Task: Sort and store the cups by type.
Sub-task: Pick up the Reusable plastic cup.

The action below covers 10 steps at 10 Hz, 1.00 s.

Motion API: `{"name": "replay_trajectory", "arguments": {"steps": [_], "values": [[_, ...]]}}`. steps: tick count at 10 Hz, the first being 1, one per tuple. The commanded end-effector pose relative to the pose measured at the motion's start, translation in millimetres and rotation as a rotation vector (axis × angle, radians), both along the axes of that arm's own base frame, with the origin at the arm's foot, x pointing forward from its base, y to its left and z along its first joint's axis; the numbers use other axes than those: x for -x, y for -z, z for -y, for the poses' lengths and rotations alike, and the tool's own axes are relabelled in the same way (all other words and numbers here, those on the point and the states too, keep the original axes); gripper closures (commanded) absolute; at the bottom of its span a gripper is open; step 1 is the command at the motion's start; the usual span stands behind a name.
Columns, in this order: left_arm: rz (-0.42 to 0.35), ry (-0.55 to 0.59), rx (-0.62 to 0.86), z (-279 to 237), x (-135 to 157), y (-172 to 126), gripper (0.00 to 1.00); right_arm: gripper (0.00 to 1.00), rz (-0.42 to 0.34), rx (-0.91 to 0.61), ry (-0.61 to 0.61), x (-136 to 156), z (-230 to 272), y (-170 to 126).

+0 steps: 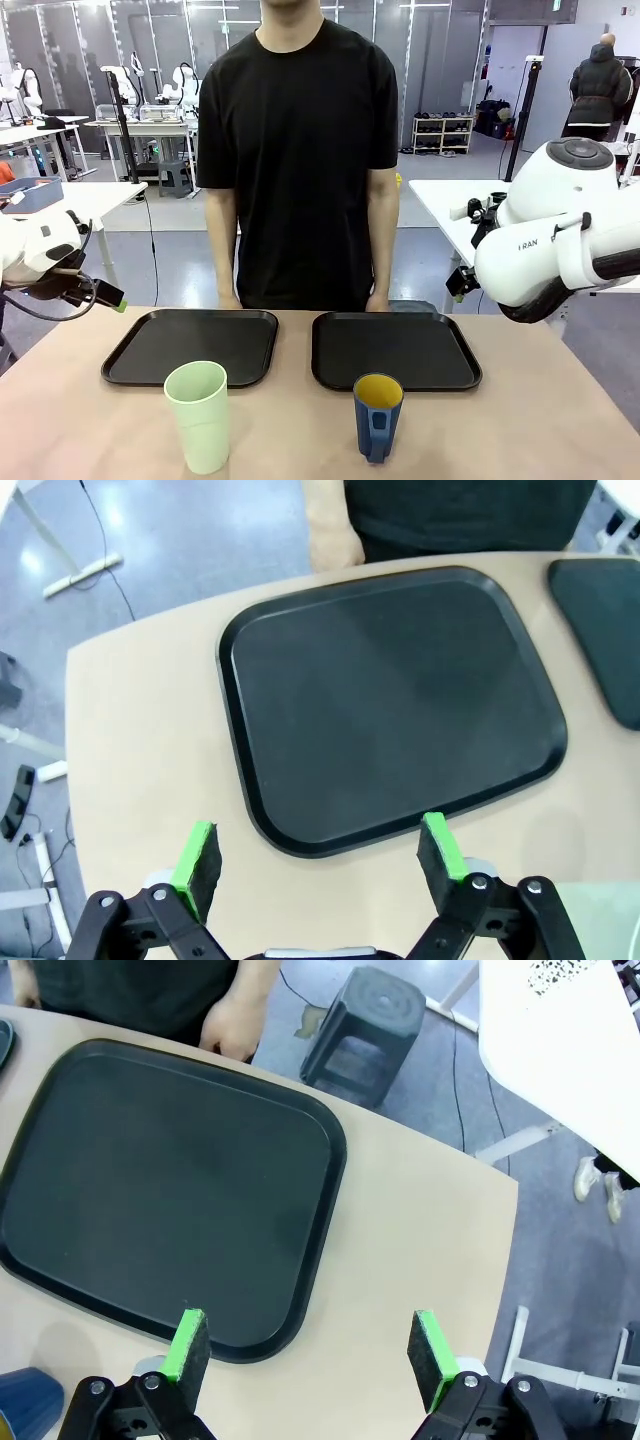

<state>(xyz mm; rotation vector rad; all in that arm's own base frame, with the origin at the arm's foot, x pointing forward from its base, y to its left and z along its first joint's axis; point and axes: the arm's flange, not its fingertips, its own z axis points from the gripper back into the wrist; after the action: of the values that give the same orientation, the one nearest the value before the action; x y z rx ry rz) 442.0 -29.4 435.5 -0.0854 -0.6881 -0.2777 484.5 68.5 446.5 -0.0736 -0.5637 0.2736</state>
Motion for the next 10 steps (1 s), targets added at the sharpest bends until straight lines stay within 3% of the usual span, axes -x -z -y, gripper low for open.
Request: {"name": "replay_trajectory", "arguments": {"steps": [1,10], "values": [[0.004,0.006,0.0,-5.0,-5.8,-0.4,0.0,0.0,-0.003,-0.018,-0.001,0.4,-0.1,-5.5],[0.002,-0.004,0.002,-1.9,-0.8,-0.9,0.0,0.0,0.004,-0.004,-0.001,0.4,-1.6,-2.1]]}}
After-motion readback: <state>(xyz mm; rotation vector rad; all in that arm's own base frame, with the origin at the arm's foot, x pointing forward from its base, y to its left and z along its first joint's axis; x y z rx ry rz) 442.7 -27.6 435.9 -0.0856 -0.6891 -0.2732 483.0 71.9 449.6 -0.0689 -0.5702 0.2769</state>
